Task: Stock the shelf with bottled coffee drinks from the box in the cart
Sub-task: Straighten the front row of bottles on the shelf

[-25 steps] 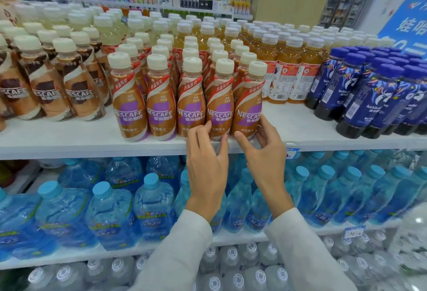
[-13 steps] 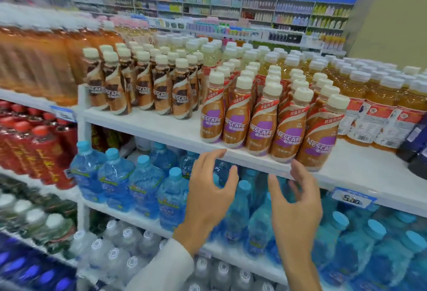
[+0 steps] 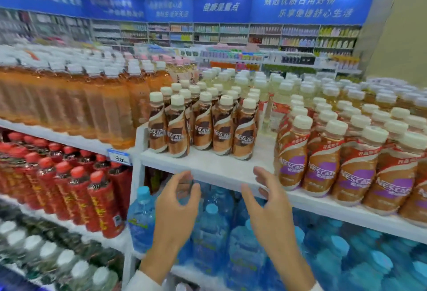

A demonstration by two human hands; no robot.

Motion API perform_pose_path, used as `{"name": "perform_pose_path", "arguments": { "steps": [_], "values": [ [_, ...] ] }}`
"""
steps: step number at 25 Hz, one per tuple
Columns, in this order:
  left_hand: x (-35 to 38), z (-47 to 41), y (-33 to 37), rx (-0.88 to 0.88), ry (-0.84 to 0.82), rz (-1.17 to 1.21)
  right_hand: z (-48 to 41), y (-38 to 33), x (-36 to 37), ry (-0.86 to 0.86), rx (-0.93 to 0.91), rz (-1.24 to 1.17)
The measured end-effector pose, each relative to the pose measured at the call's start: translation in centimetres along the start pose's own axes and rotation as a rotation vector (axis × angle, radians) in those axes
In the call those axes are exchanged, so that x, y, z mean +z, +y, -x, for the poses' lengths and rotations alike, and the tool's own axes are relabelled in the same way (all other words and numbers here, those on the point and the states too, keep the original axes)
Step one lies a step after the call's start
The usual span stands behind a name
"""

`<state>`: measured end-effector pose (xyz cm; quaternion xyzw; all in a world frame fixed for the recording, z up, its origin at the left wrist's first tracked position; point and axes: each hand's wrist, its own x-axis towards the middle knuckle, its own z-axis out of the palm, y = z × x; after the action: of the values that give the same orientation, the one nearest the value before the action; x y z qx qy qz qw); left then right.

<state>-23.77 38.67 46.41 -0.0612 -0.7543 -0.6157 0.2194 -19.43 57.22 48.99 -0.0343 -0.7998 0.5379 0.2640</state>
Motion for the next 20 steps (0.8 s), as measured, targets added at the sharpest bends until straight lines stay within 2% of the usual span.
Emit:
{"name": "perform_pose_path", "arguments": {
  "steps": [4,8,16,20],
  "values": [
    [0.3,-5.4,-0.3,0.035,-0.122,0.036,-6.2,-1.4,3.3,0.108,-0.017,0.121],
    [4.5,-9.7,1.0,0.169,-0.222,-0.072,-10.6,-1.2,4.4,0.12,0.095,0.201],
    [9.0,-12.0,2.4,0.275,-0.118,-0.286,-12.2,0.7,4.5,0.119,0.155,0.159],
    [9.5,-11.9,1.7,0.29,-0.066,-0.261,-12.1,1.1,4.7,0.149,0.111,0.212]
  ]
}}
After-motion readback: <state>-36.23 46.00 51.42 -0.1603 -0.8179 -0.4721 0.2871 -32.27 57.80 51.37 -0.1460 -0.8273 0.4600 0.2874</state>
